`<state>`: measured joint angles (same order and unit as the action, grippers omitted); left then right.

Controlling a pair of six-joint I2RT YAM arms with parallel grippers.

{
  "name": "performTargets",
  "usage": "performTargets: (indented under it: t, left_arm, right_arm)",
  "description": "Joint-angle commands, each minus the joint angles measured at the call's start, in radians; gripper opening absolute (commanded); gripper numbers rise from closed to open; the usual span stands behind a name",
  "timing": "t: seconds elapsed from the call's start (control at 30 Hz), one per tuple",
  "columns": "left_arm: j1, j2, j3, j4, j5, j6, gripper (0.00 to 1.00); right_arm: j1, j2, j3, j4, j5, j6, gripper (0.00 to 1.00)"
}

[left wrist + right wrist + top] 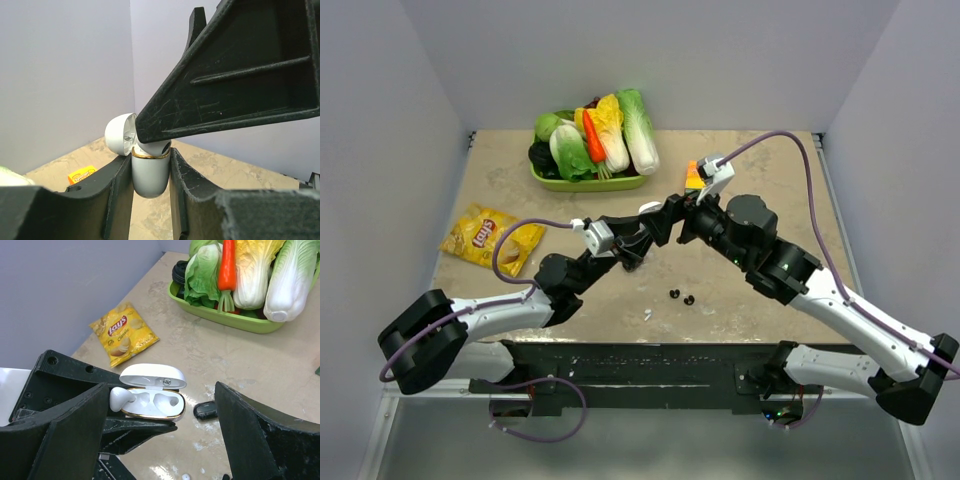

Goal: Insert the wireless bluetooth earbuds into the charging case
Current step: Place the earbud in the charging case.

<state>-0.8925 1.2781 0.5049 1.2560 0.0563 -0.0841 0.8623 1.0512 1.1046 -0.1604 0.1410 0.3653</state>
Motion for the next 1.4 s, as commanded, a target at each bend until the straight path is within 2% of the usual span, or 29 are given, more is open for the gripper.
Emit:
performTargets:
  t: [0.0,0.47,0.83,0.93,1.37]
  left_arm:
    - [-0.003,-0.042,0.026,0.479,0.002,0.029,0.00]
    - [-0.003,-0.056,0.020,0.474,-0.003,0.032,0.00]
    - [-0.003,-0.054,0.021,0.464,0.002,0.032,0.00]
    - [-0.003,-0.048,0.023,0.464,0.004,0.032,0.00]
    - [-0.003,-0.052,0.038,0.448,0.016,0.027,0.00]
  right_arm:
    - [-0.003,-0.029,-0.008,-0.004,0.057,-0.019,0.87]
    - [-0.003,-0.040,-0.015,-0.007,0.066,-0.019,0.89]
    - [-0.003,-0.057,-0.008,0.010,0.055,-0.014,0.94]
    - [-0.003,-0.057,0.001,0.015,0.040,-0.012,0.98]
    - [-0.003,-0.046,-0.003,-0.001,0.012,-0.023,0.98]
